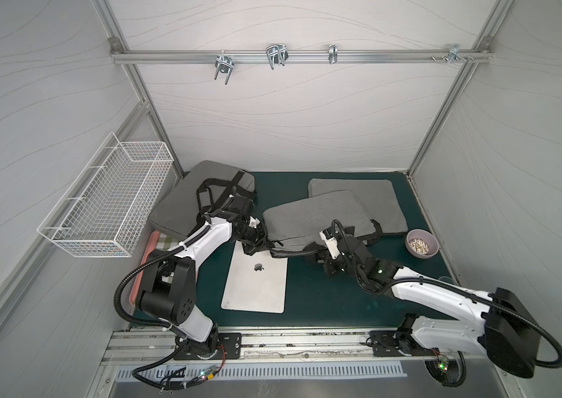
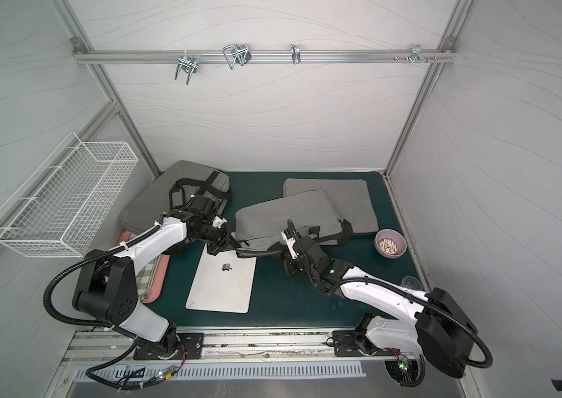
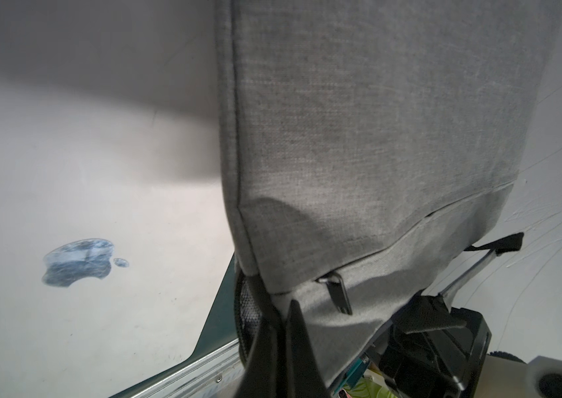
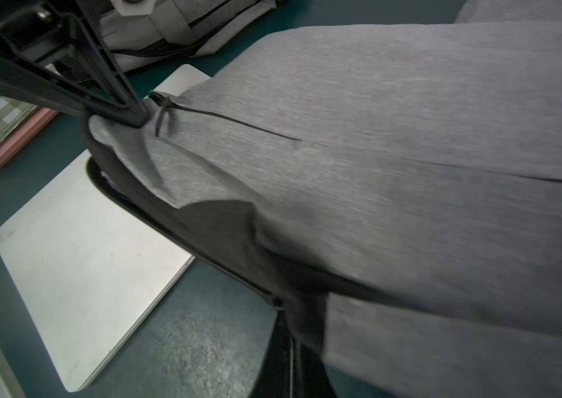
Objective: Open the zippered laptop bag and take out the laptop
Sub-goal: Unzip the zipper on the zippered laptop bag, then place the zippered laptop bag in the zippered laptop bag.
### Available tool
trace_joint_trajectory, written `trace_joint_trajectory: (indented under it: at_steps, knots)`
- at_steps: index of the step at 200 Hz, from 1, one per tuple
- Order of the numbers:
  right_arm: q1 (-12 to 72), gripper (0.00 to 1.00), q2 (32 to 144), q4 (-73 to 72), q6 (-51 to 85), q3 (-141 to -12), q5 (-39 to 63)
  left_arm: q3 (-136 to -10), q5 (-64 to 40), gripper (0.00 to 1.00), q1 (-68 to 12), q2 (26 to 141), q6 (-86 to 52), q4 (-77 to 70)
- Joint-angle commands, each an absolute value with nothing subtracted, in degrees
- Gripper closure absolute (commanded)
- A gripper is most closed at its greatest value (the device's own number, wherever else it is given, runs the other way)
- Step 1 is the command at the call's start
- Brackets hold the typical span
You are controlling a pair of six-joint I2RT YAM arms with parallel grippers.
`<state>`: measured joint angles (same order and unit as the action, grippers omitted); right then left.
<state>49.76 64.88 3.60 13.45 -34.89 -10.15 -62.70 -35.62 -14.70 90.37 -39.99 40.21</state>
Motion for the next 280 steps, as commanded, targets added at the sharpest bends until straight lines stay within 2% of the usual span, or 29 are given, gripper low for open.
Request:
trace_joint_trajectory:
  at_steps: [1, 73, 99, 139, 174, 214, 259, 280]
  knots:
    - [45.3, 1.0, 60.7, 12.2, 12.4, -34.2, -12.6, -66.1, -32.5, 1.0, -12.4, 91.2, -37.6, 40.7]
    - [26.2, 1.0, 57.2, 18.6, 10.6, -36.5, -7.9, -66.3, -32.8, 1.0, -10.5, 92.0, -36.3, 41.3]
    - [17.5, 1.0, 59.0, 18.5, 9.2, -37.9, -4.2, -66.3, -32.8, 1.0, -10.1, 92.4, -35.8, 41.6]
    - [9.0, 1.0, 63.1, 16.1, 7.6, -39.7, -1.1, -65.8, -32.9, 1.0, -9.7, 92.3, -35.5, 41.7]
    - [7.1, 1.0, 69.0, 14.1, 5.0, -41.8, -0.7, -64.4, -33.2, 1.0, -9.7, 92.2, -35.6, 41.1]
    - [6.2, 1.0, 75.2, 13.1, 4.4, -44.5, 5.6, -63.3, -34.5, 1.0, -10.6, 92.5, -34.0, 40.1]
    - [6.3, 1.0, 79.6, 13.1, 3.6, -46.6, 6.7, -65.0, -33.7, 0.77, -13.7, 94.0, -29.9, 40.2]
    - [6.3, 0.94, 80.7, 14.9, 3.3, -48.1, 8.1, -65.2, -31.9, 0.65, -14.8, 93.0, -27.6, 39.5]
